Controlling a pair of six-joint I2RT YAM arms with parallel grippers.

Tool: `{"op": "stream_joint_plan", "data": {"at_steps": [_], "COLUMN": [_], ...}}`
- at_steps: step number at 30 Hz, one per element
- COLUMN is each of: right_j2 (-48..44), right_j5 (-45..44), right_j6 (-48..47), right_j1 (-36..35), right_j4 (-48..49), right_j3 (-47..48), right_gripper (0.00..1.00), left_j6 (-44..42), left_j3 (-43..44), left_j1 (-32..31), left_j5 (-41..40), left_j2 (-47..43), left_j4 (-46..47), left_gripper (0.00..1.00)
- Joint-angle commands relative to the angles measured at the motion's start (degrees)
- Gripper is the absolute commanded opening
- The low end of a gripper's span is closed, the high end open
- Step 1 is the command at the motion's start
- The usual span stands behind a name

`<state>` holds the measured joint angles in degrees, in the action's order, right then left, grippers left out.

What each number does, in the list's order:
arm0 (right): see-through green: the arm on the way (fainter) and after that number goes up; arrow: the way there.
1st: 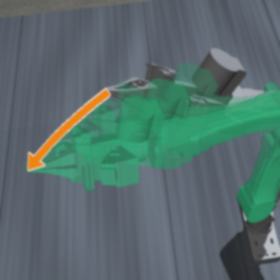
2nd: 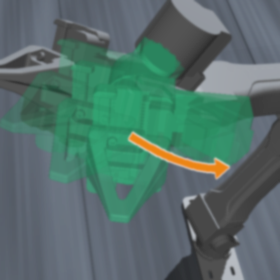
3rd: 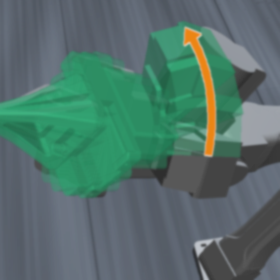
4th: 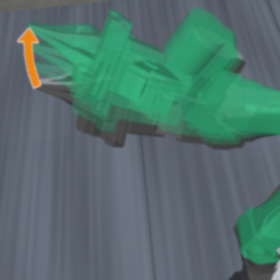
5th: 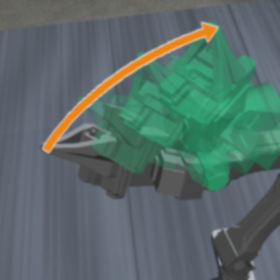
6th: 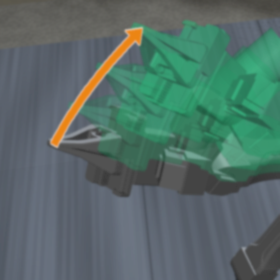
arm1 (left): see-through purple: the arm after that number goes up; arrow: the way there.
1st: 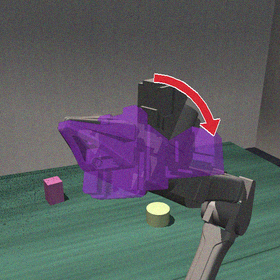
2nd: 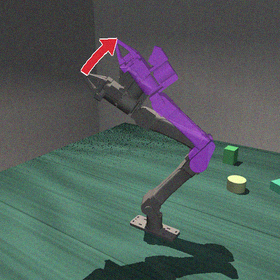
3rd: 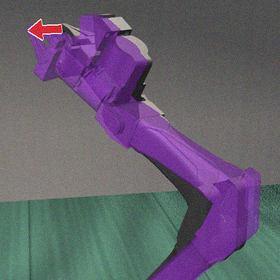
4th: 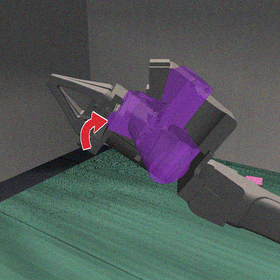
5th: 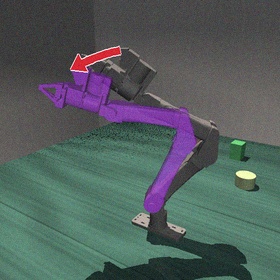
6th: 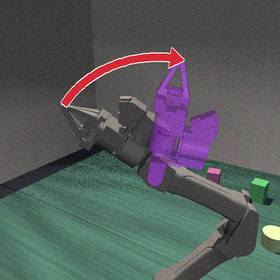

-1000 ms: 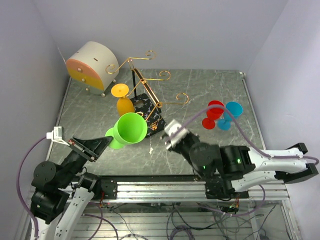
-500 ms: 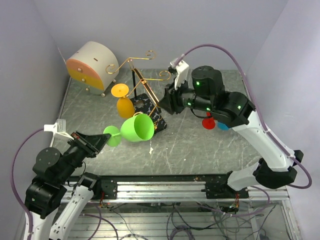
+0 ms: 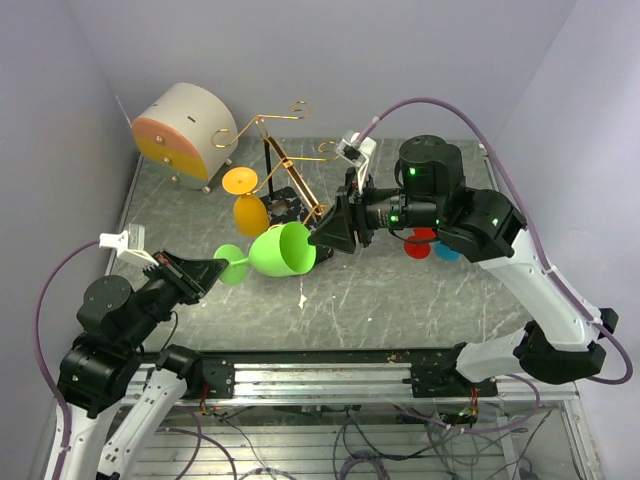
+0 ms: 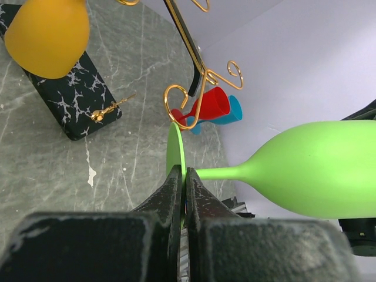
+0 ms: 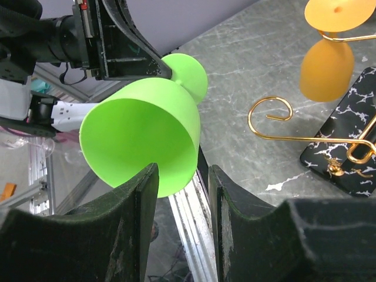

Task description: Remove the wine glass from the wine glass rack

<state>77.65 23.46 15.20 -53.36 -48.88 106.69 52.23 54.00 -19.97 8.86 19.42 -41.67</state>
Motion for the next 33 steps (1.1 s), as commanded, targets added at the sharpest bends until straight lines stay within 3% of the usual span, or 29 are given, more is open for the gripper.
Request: {"op": "stream_joint_plan", "data": {"at_steps": [1,12,18,19,22,24,28,33], "right_j2": [0.0,2.8,3.0,2.8,1.8,1.1,0.9,3.1], "right_j5": [0.4,1.7,-0.4,-1.4,-5.8,-10.8,-21.9,-40.4], "right_j6": [0.4,1.9,2.9,3.1,3.2,2.9,1.5,-1.0], "right_j1": [0.0,-0.6,-0.9,-0.8,-0.8,-0.7,-0.2,0.7], "right_j4": [1.6,4.4,5.1,4.7,3.4,1.9,-2.2,-6.8], "right_j3": [-0.6,-2.0,-2.0,-1.6,-0.2,1.8,8.0,19.6], "right_gripper": [0.39,0.36,0.0,0.0,0.0,0.0,0.0,0.0], "left_j6": [-0.6,-0.2,-0.6,-0.7,-0.7,-1.0,-3.6,-10.4], "left_j3": [0.8,0.6,1.6,1.7,2.2,3.0,5.7,7.8], "left_j1": [0.2,0.2,0.2,0.2,0.2,0.2,0.2,0.2], "left_j5": [2.2,3.6,3.7,3.7,2.5,1.0,-2.9,-9.0], "left_j2": [0.8,1.7,2.6,2.7,3.8,5.0,7.7,9.6], "left_j4": [4.2,6.0,6.1,6.0,4.0,1.9,-2.6,-4.6], "left_gripper": [0.07,0.07,0.07,0.08,0.37,0.47,0.53,0.53]}}
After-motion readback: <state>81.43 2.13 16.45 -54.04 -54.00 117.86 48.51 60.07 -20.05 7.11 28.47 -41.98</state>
